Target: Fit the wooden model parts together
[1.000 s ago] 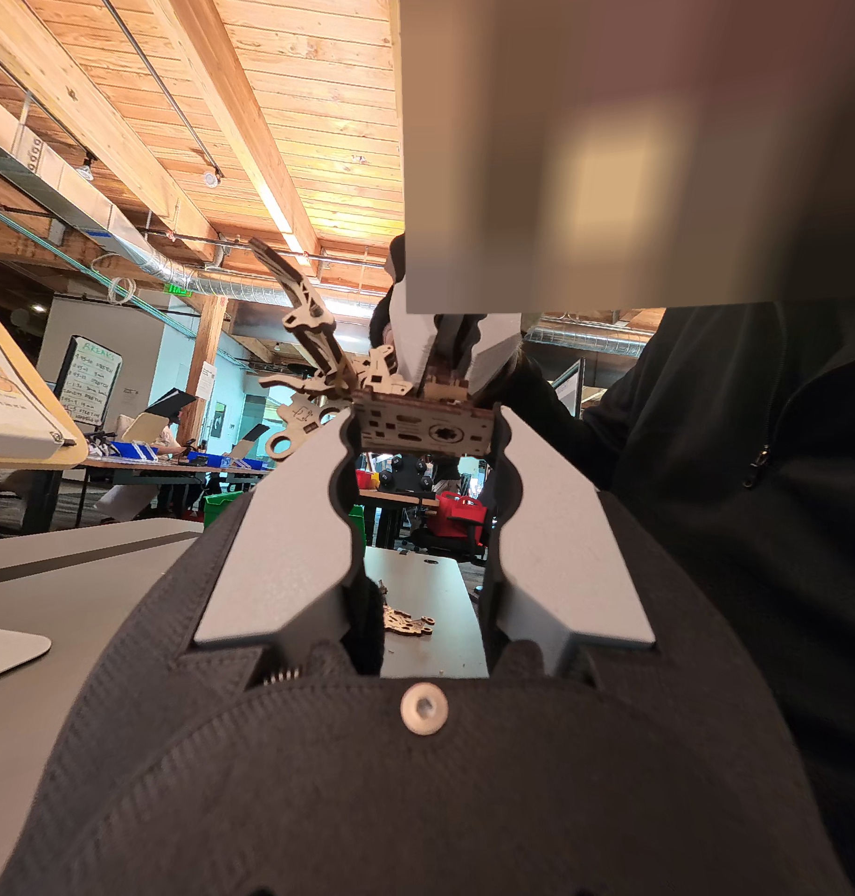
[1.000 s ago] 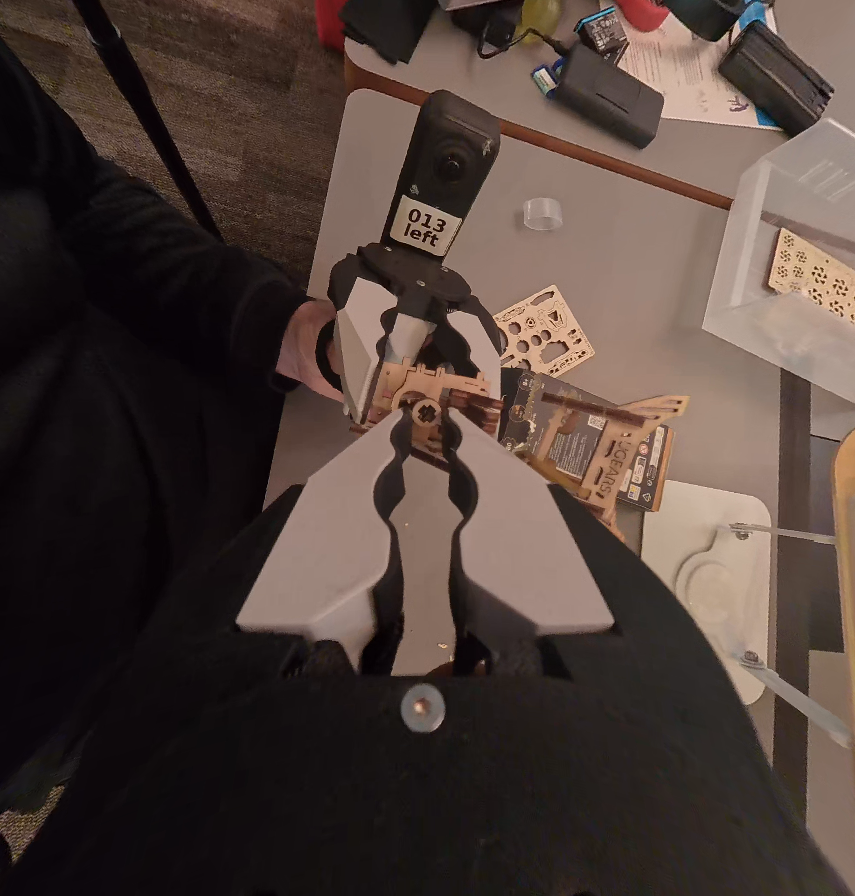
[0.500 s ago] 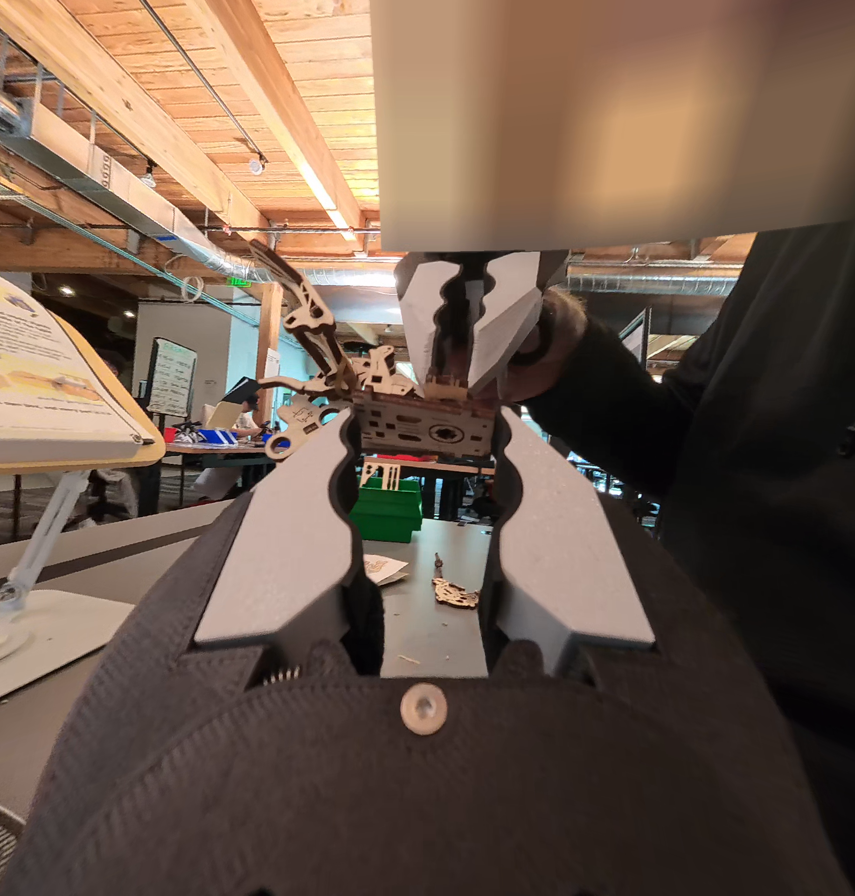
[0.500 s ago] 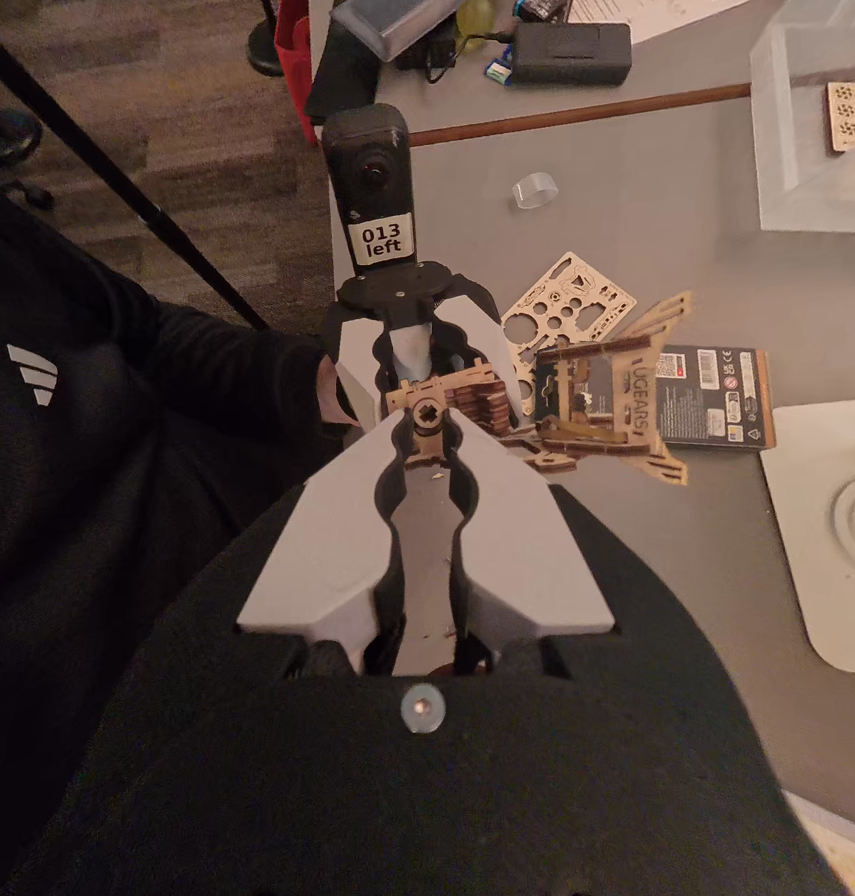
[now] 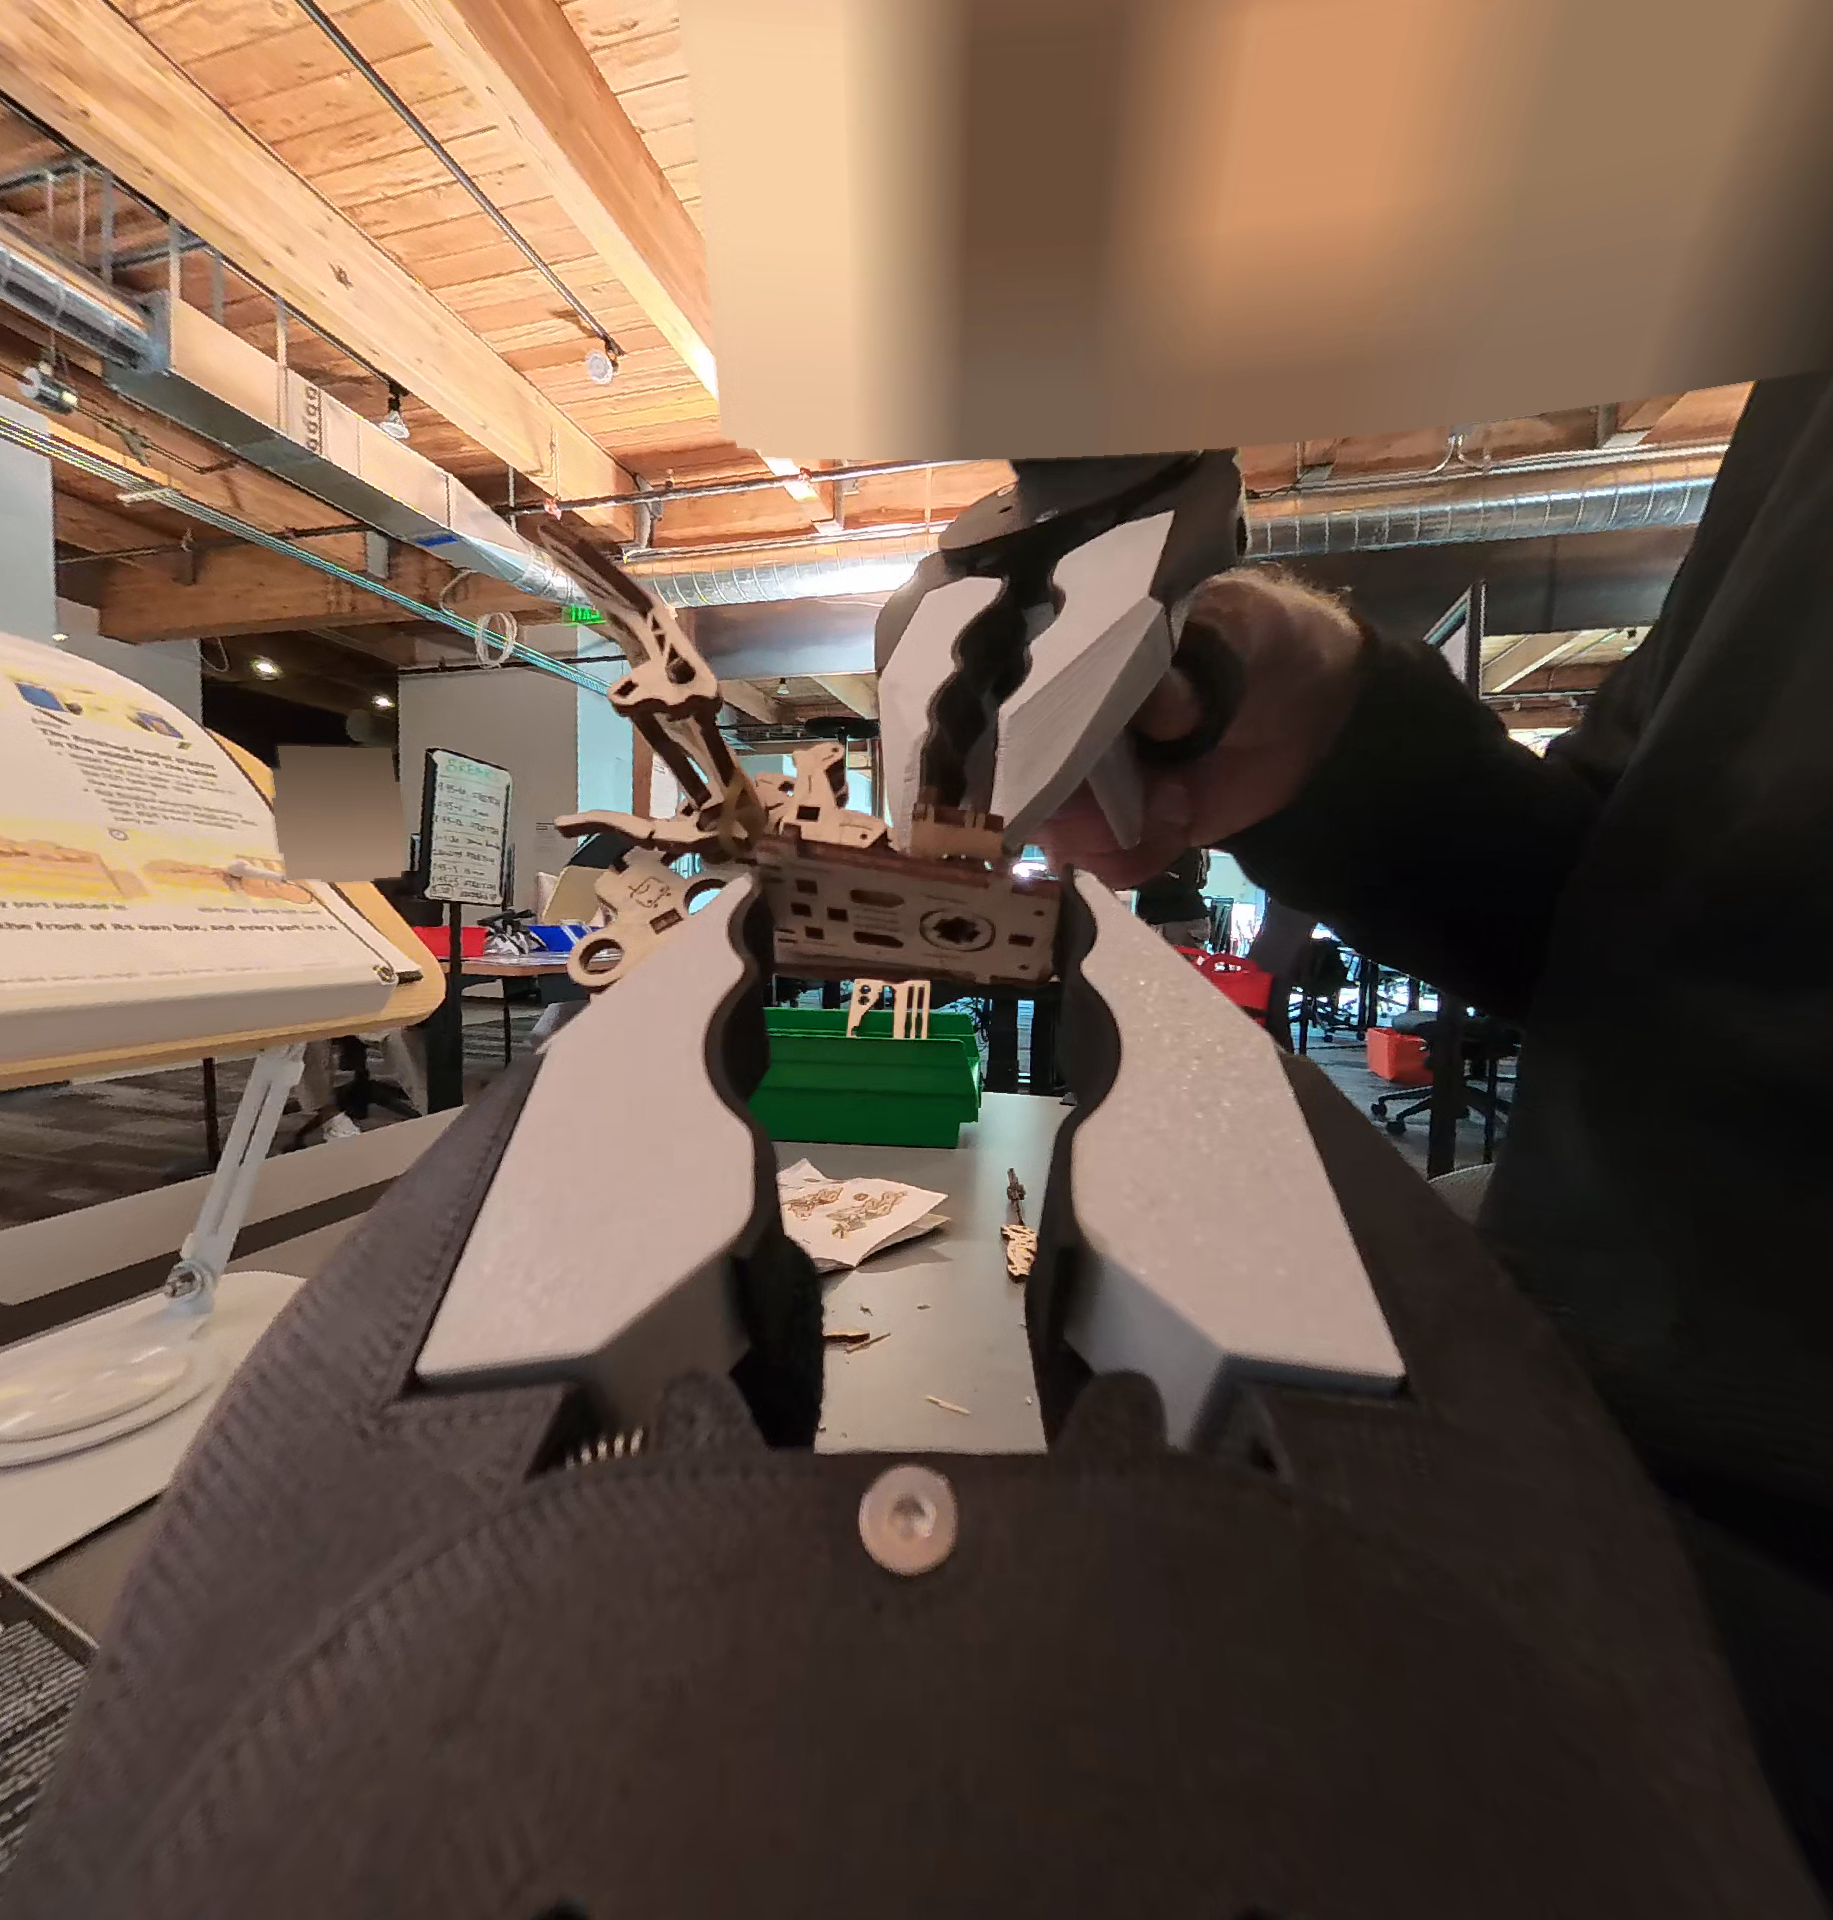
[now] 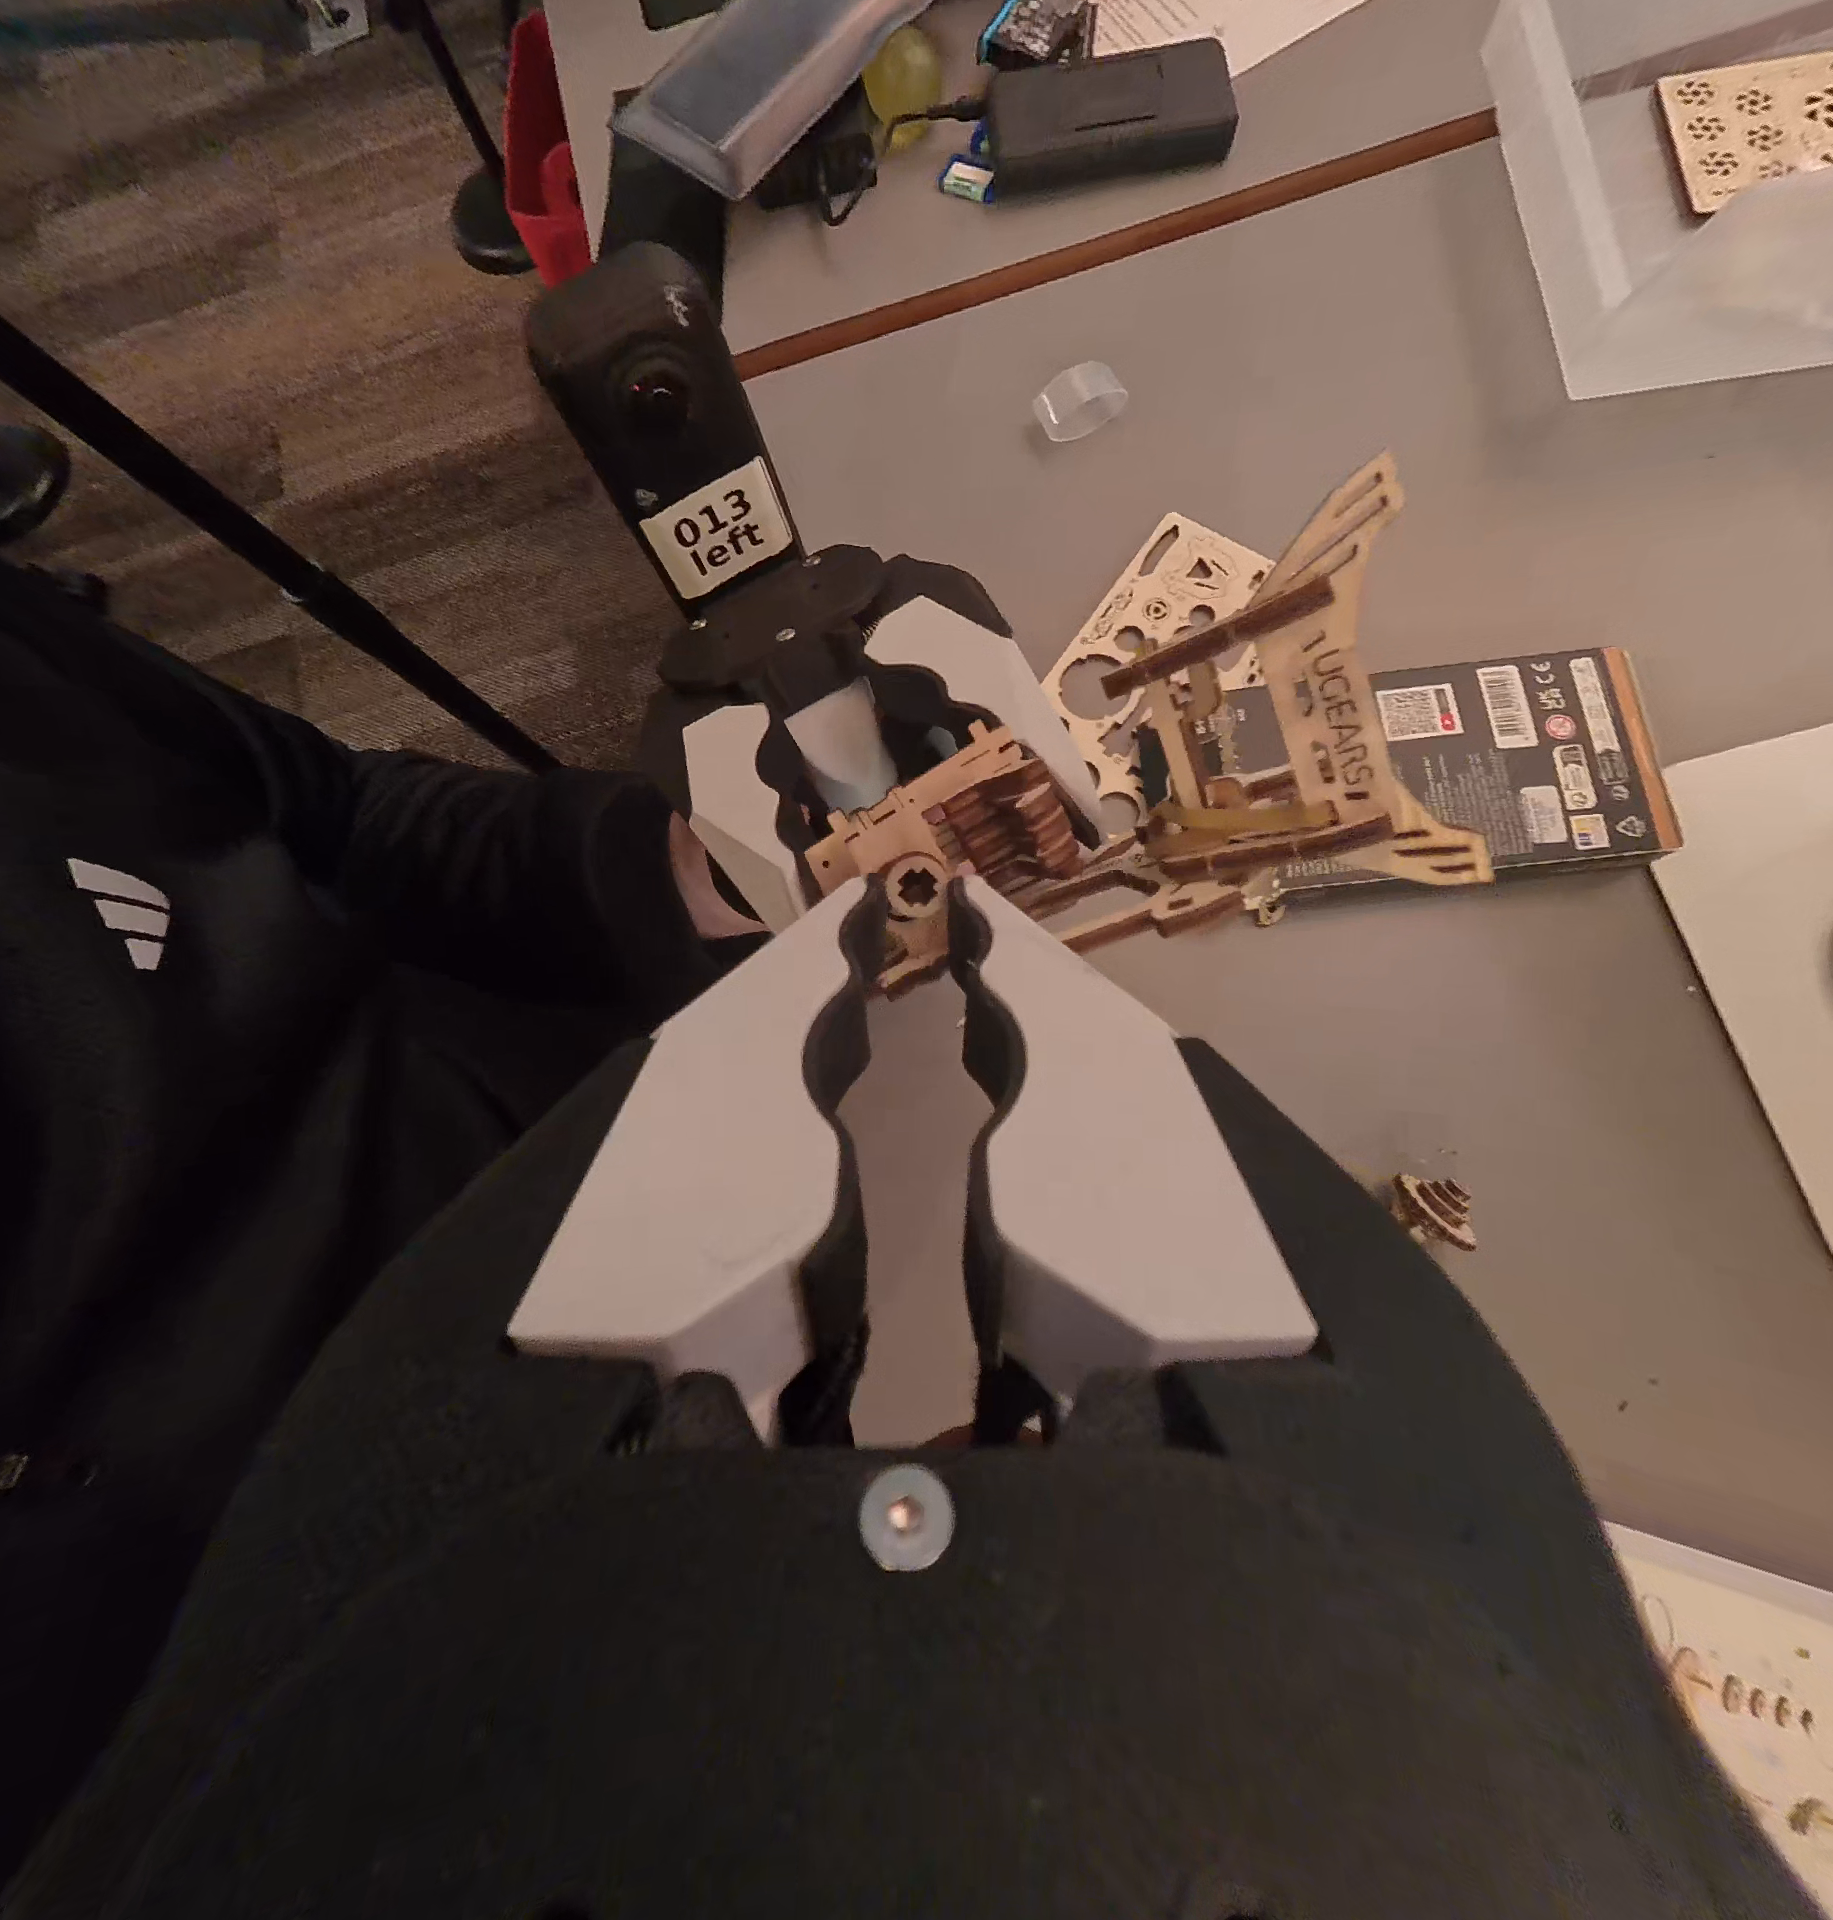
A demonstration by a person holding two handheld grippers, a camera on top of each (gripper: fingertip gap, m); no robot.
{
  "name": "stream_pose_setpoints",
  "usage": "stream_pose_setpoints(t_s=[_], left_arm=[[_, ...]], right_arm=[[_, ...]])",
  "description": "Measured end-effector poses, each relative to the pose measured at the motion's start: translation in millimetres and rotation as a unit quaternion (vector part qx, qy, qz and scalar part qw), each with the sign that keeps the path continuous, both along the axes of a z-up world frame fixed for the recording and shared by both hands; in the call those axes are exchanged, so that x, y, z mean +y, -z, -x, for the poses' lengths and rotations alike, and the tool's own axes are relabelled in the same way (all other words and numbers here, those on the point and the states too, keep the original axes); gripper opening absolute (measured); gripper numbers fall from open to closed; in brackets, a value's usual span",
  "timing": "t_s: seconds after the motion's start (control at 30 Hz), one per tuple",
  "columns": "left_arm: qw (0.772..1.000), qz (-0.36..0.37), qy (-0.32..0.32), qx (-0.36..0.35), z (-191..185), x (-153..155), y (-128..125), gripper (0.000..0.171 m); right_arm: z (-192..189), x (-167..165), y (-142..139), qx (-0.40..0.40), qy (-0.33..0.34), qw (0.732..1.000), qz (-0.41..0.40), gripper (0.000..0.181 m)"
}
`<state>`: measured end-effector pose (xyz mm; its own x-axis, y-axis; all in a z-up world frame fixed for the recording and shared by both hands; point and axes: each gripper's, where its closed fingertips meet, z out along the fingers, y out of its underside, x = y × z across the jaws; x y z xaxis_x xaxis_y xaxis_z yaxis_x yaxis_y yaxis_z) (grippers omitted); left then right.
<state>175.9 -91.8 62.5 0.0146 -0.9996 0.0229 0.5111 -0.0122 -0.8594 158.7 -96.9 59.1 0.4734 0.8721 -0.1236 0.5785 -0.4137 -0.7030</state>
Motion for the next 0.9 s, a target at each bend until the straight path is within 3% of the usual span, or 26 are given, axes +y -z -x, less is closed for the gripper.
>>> stream_pose_setpoints(t_s=[0.43,0.53,0.67,0.9], left_arm=[[1.0,-0.014,-0.014,0.003,0.6,-2.5,-3.1,0.052],[1.0,-0.013,-0.012,0.0,0.7,-3.2,-4.6,0.052],[1.0,-0.012,-0.012,-0.001,0.7,-3.3,-5.2,0.052],[1.0,-0.009,-0.01,-0.001,-0.3,-4.5,-5.7,0.052]], right_arm=[[1.5,-4.5,-1.7,-0.001,0.012,1.0,0.003,0.011],[1.2,-4.9,-8.4,0.004,0.013,1.0,-0.009,0.021],[2.7,-11.1,-15.5,0.017,-0.002,0.999,-0.035,0.012],[8.4,-14.7,-12.3,0.025,-0.014,0.998,-0.061,0.015]])
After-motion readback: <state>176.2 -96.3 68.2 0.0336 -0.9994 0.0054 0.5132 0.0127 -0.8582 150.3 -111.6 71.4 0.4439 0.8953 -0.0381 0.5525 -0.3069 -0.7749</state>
